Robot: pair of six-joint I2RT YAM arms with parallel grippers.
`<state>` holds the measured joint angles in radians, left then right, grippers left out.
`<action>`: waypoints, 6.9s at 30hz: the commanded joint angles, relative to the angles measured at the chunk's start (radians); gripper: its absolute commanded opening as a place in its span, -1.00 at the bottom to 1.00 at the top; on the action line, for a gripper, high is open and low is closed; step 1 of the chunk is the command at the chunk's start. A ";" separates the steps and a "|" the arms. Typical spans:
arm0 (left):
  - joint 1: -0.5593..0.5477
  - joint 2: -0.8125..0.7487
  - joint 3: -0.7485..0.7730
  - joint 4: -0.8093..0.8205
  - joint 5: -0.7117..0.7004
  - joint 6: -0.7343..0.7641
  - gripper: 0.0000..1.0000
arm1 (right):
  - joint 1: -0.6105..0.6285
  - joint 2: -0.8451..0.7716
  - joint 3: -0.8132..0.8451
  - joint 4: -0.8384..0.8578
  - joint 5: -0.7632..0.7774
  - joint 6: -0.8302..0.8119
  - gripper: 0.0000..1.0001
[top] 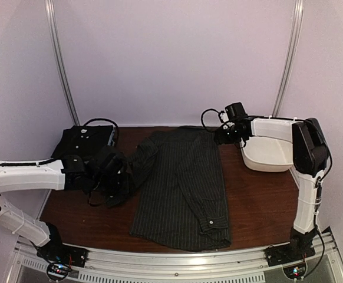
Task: Fold and stack the long sleeve shirts
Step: Pick up the 1/3-folded shirt from the center of the board, then fold the 1/3-folded shirt at the center of the board.
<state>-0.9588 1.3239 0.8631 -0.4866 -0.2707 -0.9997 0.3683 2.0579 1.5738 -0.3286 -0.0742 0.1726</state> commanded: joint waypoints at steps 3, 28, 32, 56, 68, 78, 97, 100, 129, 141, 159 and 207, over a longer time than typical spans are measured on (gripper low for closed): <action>0.233 -0.162 -0.115 0.012 0.000 0.101 0.04 | 0.035 -0.166 -0.073 0.046 0.019 0.031 0.28; 0.600 0.135 -0.175 0.204 0.309 0.360 0.03 | 0.425 -0.306 -0.101 -0.133 0.045 0.223 0.32; 0.600 0.163 -0.164 0.211 0.338 0.386 0.03 | 0.429 -0.281 -0.038 -0.239 0.048 0.254 0.32; 0.598 0.178 -0.189 0.277 0.290 0.377 -0.13 | 0.521 -0.189 0.209 -0.389 0.156 0.385 0.31; 0.494 0.298 -0.119 0.247 0.108 0.365 -0.15 | 0.571 -0.356 -0.078 -0.174 0.226 0.365 0.33; 0.466 0.282 -0.036 0.145 0.114 0.367 -0.89 | 0.603 -0.374 -0.175 -0.038 0.187 0.362 0.34; 0.457 0.083 0.114 0.253 0.723 0.347 -1.00 | 0.649 -0.318 -0.276 0.322 0.025 0.382 0.35; 0.452 0.091 0.105 0.317 0.790 0.248 -1.00 | 0.652 -0.301 -0.301 0.404 -0.011 0.413 0.38; 0.317 0.227 0.114 0.606 0.824 -0.103 -1.00 | 0.667 -0.204 -0.390 0.575 -0.034 0.555 0.57; 0.295 0.247 0.142 0.604 0.827 -0.109 -1.00 | 0.666 -0.166 -0.377 0.571 0.012 0.571 0.43; 0.318 0.185 0.196 0.367 0.641 0.052 -0.30 | 0.637 -0.211 -0.347 0.498 0.036 0.500 -1.00; 0.132 -0.014 -0.333 0.152 0.650 0.062 -0.30 | 0.347 0.077 0.638 0.199 -0.274 -0.030 -1.00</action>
<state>-0.8028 1.2747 0.5007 -0.3664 0.3779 -0.9199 0.7277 2.1696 2.1872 -0.1493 -0.3389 0.1589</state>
